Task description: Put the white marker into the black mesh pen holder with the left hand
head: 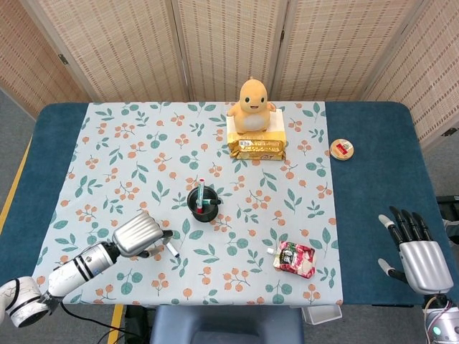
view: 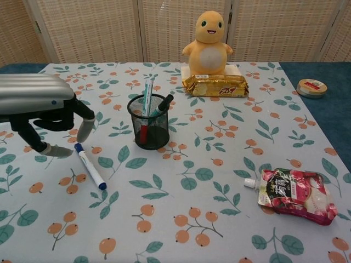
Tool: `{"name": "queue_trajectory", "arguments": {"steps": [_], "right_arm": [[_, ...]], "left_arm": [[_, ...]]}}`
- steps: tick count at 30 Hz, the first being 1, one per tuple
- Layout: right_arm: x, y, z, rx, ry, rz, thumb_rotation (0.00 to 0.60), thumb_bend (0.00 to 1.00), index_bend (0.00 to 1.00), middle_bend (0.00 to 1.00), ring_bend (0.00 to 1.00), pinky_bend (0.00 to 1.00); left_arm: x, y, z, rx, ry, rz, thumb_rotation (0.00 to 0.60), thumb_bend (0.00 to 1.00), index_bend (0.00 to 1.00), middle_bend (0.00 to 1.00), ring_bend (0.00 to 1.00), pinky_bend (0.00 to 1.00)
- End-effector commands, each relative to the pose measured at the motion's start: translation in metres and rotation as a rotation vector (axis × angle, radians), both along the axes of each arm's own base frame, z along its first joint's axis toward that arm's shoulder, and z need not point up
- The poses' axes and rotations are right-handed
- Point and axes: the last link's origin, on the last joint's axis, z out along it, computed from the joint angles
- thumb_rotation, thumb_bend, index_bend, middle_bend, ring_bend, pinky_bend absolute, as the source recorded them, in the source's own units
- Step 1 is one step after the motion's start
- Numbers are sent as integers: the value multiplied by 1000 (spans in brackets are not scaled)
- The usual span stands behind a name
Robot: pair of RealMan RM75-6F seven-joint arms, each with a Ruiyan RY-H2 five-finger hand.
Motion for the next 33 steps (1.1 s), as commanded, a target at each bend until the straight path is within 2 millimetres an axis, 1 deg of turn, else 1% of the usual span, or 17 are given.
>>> {"name": "queue_trajectory", "arguments": {"steps": [1,6,11,16,20,24,33], "right_arm": [[0,1,1,-1,-2,1,600,193,127,2,0,44],[0,1,0,2,0,4,600,193,127,3,0,44],[2,2,-2,4,2,12,600,193,127,3,0,44],[3,4,1,-2,-5,19,600,193,127,3,0,44],[3,6,4,-9,-15,26,600,193,127,3,0,44],[3,8,6,-8,-20,30,600,192,127,2,0,44],[3,9,8,-13,-26,33,600,193,127,2,0,44]], "left_arm": [[0,1,-5,-10,24,3,600,339,577,1000,962,890],[-3,4,-12,-21,71,-1,600,342,576,1000,959,890],[-4,5,-23,-42,143,-34,600,342,574,1000,959,890],[5,8,-35,-54,211,-88,600,341,553,1000,959,890],[14,11,-42,-55,226,-108,600,340,545,1000,959,889],[19,16,-50,-56,249,-117,600,341,535,1000,959,890],[19,22,-60,-58,292,-121,600,341,534,1000,959,890]]}}
